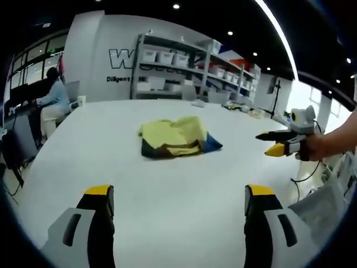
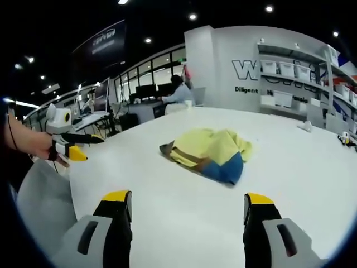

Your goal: Fold the garment on the visible template until the final outline fits inside the template.

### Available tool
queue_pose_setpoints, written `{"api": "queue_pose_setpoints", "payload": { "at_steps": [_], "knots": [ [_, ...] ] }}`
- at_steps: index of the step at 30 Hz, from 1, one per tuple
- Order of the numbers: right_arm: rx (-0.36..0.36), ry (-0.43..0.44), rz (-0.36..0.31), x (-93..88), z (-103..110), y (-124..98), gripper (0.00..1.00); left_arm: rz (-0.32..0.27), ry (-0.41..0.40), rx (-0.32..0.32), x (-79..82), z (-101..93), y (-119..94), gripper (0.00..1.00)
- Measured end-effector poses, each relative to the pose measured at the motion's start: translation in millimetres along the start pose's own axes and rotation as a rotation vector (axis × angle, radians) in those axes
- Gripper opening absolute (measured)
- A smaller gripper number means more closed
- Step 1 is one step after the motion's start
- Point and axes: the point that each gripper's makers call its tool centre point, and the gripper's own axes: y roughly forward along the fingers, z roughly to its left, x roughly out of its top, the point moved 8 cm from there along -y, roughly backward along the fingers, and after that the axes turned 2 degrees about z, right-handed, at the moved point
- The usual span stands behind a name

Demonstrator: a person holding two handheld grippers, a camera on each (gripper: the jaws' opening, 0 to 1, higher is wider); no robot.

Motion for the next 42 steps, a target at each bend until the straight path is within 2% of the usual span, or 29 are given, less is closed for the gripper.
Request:
{"api": "queue_pose_setpoints", "payload": {
  "at_steps": [14, 18, 23, 24, 28, 31, 42],
  "knots": [
    [0.042, -0.090, 0.028, 22.8, -15.2, 48.4, 0.62, 0.005, 0.057, -0.039, 5.9, 2.4, 6.9, 0.82],
    [0.065, -0.130, 0.043, 30.5, -20.2, 66.8, 0.51, 0.012, 0.079, -0.058, 7.5, 1.4, 8.5, 0.77],
    [0.081, -0.161, 0.058, 39.9, -26.8, 90.0, 0.44, 0.016, 0.100, -0.077, 8.9, 0.8, 11.4, 0.75],
    [0.090, -0.164, 0.075, 40.5, -29.1, 96.8, 0.40, 0.016, 0.103, -0.081, 9.2, 1.0, 12.5, 0.75],
    [0.092, -0.175, 0.103, 41.3, -37.8, 114.8, 0.36, 0.018, 0.113, -0.093, 10.1, 0.8, 14.7, 0.75],
    [0.088, -0.176, 0.149, 37.3, -47.7, 127.8, 0.31, 0.021, 0.118, -0.101, 10.1, 2.7, 17.1, 0.74],
    [0.094, -0.186, 0.255, 26.1, -67.6, 152.7, 0.20, 0.038, 0.128, -0.119, 9.2, 8.8, 20.2, 0.73]
  ]
}}
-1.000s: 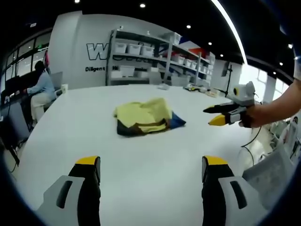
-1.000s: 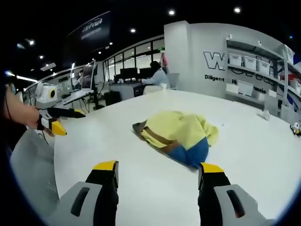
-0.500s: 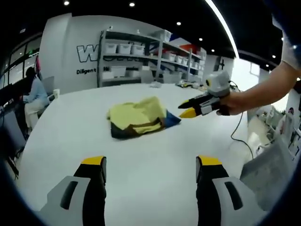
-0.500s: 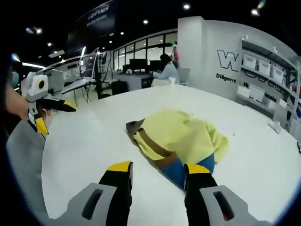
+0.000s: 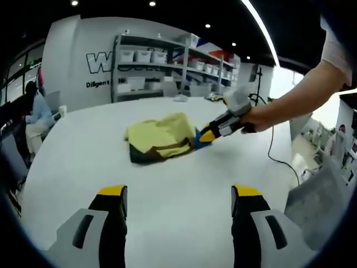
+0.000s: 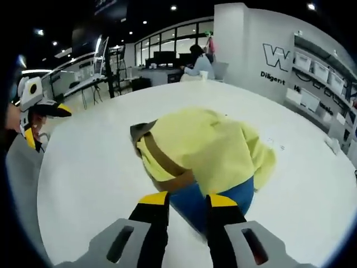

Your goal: Fold the garment on the visible template until the final outline fits inside the template.

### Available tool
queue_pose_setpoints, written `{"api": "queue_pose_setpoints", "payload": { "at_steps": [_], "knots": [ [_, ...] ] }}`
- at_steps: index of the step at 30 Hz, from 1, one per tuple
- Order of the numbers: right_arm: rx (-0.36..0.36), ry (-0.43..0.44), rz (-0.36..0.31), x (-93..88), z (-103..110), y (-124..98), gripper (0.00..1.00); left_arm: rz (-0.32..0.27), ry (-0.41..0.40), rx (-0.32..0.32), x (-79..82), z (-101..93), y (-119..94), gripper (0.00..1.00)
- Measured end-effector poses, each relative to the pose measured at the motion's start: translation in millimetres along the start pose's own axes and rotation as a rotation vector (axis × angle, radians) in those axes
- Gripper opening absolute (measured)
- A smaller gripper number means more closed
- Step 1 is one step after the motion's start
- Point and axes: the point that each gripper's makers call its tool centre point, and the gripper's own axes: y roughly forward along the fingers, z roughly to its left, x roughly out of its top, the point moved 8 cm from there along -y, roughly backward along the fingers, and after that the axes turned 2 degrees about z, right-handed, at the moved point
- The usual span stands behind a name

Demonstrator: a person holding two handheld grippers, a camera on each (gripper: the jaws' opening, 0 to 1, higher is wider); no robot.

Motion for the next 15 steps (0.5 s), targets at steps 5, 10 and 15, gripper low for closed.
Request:
{"api": "queue_pose_setpoints", "payload": {
  "at_steps": [5, 10, 15],
  "knots": [
    [0.006, 0.009, 0.036, -6.5, -4.0, 4.6, 0.16, 0.011, 0.001, -0.006, -0.6, 2.9, 2.0, 0.73],
    [0.025, 0.017, 0.059, -10.9, -3.2, 4.8, 0.11, 0.014, 0.005, -0.011, 0.8, 4.9, 4.3, 0.72],
    [0.040, 0.003, 0.075, -15.7, -0.8, 2.5, 0.00, 0.020, 0.007, -0.014, 1.7, 5.3, 7.7, 0.71]
  ]
}}
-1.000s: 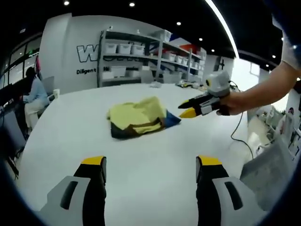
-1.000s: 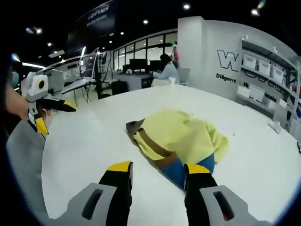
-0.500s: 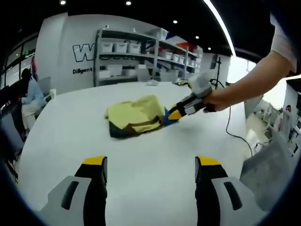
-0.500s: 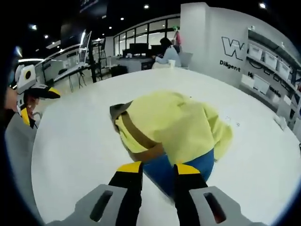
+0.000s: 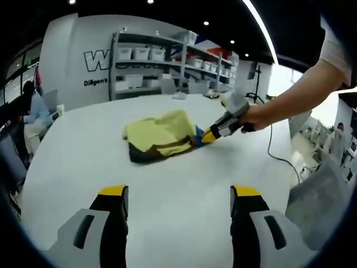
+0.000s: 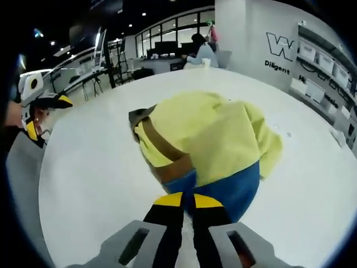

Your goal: Fold the garment on the visible template until the final outline fits inside the template.

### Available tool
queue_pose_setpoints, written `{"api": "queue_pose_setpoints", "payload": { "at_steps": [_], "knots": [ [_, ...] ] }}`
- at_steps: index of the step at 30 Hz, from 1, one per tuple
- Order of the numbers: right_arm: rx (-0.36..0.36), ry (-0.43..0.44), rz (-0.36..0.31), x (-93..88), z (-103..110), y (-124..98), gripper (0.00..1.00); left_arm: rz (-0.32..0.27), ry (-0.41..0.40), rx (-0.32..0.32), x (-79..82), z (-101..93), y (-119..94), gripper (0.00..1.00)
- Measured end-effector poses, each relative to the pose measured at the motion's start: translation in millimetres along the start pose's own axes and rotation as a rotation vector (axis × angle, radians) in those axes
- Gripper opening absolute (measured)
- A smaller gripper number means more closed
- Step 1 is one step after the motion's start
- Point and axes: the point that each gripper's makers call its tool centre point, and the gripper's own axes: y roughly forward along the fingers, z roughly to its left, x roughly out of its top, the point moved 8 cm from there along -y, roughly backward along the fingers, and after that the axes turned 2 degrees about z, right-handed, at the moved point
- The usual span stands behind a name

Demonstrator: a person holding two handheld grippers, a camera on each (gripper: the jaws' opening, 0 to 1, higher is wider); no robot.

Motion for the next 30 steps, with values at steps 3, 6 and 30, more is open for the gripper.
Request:
{"api": "queue_pose_setpoints", "payload": {
  "at_steps": [3, 6, 30],
  "knots": [
    [0.005, -0.016, -0.009, -4.6, 0.9, -2.8, 0.00, 0.011, 0.011, -0.011, 0.7, -0.6, 5.1, 0.71],
    [0.016, -0.033, -0.024, -7.8, 3.9, -7.0, 0.00, 0.016, 0.021, -0.019, 4.0, 1.5, 10.9, 0.70],
    [0.089, -0.206, -0.065, -14.9, 24.3, -33.6, 0.00, 0.186, 0.359, -0.104, 17.1, 39.4, 84.9, 0.49]
  ]
}}
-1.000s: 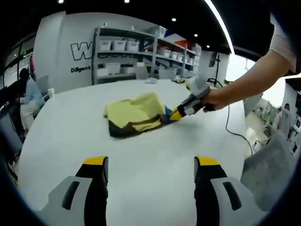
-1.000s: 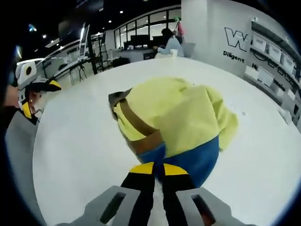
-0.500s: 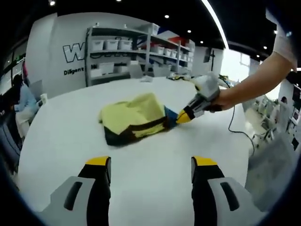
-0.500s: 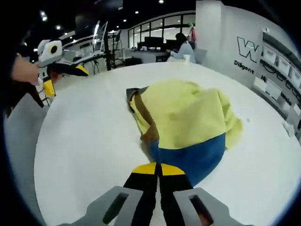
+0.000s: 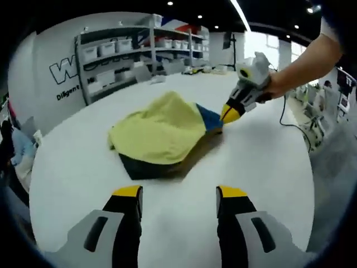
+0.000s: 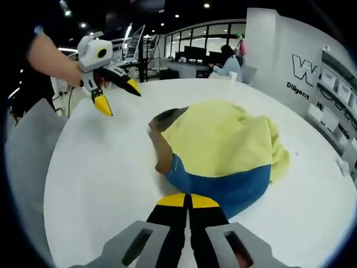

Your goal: Fold the garment on the visible template until the final outline fits inside the template.

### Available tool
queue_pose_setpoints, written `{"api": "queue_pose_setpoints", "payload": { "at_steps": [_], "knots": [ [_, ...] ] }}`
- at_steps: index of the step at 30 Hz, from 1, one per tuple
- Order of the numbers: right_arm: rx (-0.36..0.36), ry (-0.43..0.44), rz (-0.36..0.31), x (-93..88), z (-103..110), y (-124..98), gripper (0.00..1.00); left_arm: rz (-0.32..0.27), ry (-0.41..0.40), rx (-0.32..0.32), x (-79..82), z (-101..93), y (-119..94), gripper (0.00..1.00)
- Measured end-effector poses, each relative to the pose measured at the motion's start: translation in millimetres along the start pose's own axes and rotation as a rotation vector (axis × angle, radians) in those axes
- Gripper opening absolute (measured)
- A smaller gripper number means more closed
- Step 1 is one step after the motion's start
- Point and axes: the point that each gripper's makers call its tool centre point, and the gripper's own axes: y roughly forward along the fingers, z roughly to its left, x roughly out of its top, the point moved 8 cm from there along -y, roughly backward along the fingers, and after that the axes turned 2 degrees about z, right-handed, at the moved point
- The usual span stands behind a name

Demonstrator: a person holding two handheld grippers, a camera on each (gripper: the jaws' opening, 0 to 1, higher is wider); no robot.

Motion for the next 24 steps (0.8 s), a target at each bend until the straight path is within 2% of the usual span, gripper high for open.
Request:
{"api": "queue_pose_setpoints", "payload": {
  "at_steps": [2, 9, 13, 17, 19, 21, 24],
  "knots": [
    [0.001, -0.010, 0.000, -0.5, -1.6, -0.3, 0.00, 0.009, 0.041, -0.008, 0.9, 2.7, 5.3, 0.45],
    [0.004, -0.029, 0.002, 2.0, -0.9, -5.7, 0.00, 0.060, 0.298, 0.009, 8.3, 14.9, 24.4, 0.35],
    [0.009, -0.045, -0.001, 3.6, -1.3, -8.9, 0.00, 0.081, 0.429, -0.012, 13.0, 15.0, 33.2, 0.30],
    [0.013, -0.053, -0.003, 3.2, -2.3, -11.4, 0.00, 0.091, 0.497, -0.034, 16.9, 13.7, 40.9, 0.27],
    [0.015, -0.056, -0.002, 1.9, -3.0, -11.8, 0.00, 0.115, 0.568, -0.044, 16.8, 13.3, 45.1, 0.27],
    [0.019, -0.060, -0.002, 1.0, -2.9, -12.2, 0.00, 0.124, 0.592, -0.054, 15.8, 12.3, 47.2, 0.25],
    [0.025, -0.064, -0.001, -0.2, -2.1, -13.3, 0.00, 0.164, 0.670, -0.066, 13.8, 11.5, 50.9, 0.23]
  ]
}}
